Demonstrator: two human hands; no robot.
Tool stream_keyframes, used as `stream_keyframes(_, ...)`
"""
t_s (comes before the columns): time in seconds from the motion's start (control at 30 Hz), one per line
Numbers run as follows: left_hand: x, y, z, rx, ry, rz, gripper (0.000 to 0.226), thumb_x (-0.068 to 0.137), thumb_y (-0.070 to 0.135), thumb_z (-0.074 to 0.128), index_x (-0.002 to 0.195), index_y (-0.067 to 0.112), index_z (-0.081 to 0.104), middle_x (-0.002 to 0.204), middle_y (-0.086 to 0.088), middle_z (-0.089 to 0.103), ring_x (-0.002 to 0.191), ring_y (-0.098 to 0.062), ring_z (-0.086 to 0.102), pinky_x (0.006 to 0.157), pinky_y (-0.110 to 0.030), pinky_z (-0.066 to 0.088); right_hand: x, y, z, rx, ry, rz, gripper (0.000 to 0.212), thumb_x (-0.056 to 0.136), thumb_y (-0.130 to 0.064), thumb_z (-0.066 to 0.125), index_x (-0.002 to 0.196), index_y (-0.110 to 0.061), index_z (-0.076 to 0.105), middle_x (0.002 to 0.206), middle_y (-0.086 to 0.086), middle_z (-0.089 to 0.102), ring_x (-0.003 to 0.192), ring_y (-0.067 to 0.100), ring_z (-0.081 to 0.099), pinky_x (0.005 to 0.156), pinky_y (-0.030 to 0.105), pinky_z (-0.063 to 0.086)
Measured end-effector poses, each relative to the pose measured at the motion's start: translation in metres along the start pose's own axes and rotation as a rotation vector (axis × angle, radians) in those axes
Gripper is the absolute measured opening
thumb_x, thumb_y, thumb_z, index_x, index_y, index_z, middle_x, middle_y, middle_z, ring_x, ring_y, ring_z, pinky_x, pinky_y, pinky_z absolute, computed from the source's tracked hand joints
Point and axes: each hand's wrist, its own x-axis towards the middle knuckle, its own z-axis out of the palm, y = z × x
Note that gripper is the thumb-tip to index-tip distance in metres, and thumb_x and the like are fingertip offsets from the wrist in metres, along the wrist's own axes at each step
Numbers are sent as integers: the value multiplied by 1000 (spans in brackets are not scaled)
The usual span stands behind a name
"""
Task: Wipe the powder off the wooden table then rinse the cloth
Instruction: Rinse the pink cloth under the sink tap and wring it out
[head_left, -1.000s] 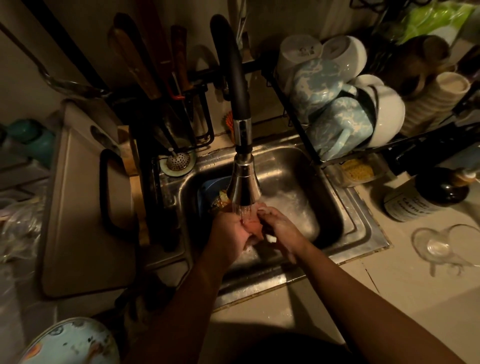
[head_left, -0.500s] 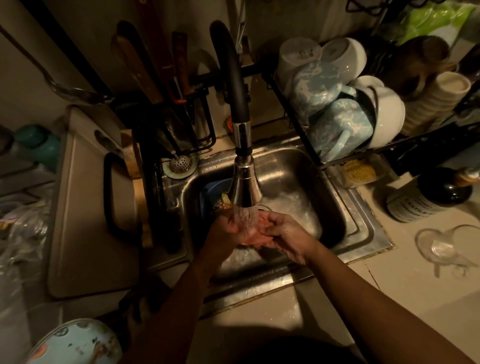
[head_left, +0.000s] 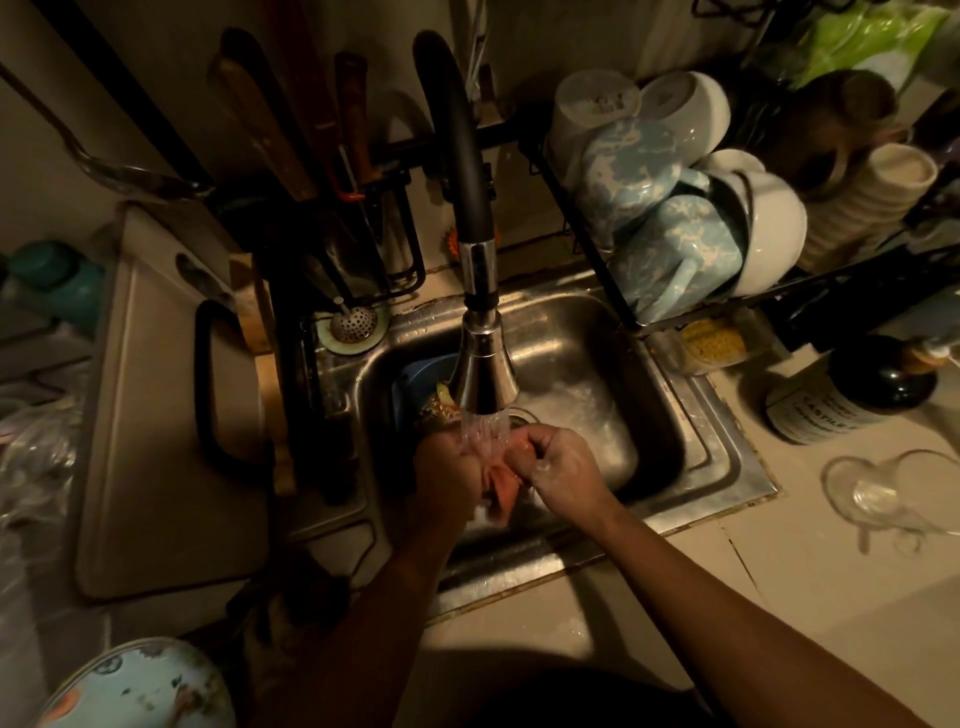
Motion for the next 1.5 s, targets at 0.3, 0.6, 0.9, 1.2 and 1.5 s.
stream_keyframes(0.3,1,15,-7,-46,122,9,28,84,2,55,65,20,66,67,2,67,69,-21,67,69,-34,55,3,-14,8,-15,3,-49,23,95,-14,68,72,-11,70,65,0,67,60,11,61,60,24,47)
stream_keyframes(0.6,2,18,-2,-154,-115,119,21,82,8,74,103,4,71,97,-10,75,91,-17,72,83,-31,56,13,-11,1,121,30,97,25,97,-24,62,75,-28,70,65,-5,70,57,7,64,56,26,51)
stream_keyframes(0.9,9,14,-4,-196,-127,-90,16,96,-3,52,86,2,64,85,-35,66,65,-40,67,60,-54,57,-8,-12,-9,671,-249,176,28,95,8,56,120,-1,65,96,9,74,82,19,71,80,35,58)
stream_keyframes(1.2,3,33,-3,-582,-25,-181,32,84,13,51,107,-1,68,95,-19,74,85,-34,72,64,-40,58,-16,6,-7,572,-239,435,18,100,-27,61,109,-12,66,101,13,74,89,24,73,85,40,60)
stream_keyframes(1.5,-2,3,1,-406,1,-120,21,83,-2,64,97,10,73,96,-16,74,90,-37,71,82,-58,57,-1,-8,-1,669,-49,159,27,86,-19,75,105,-1,70,90,9,74,78,17,70,76,28,59)
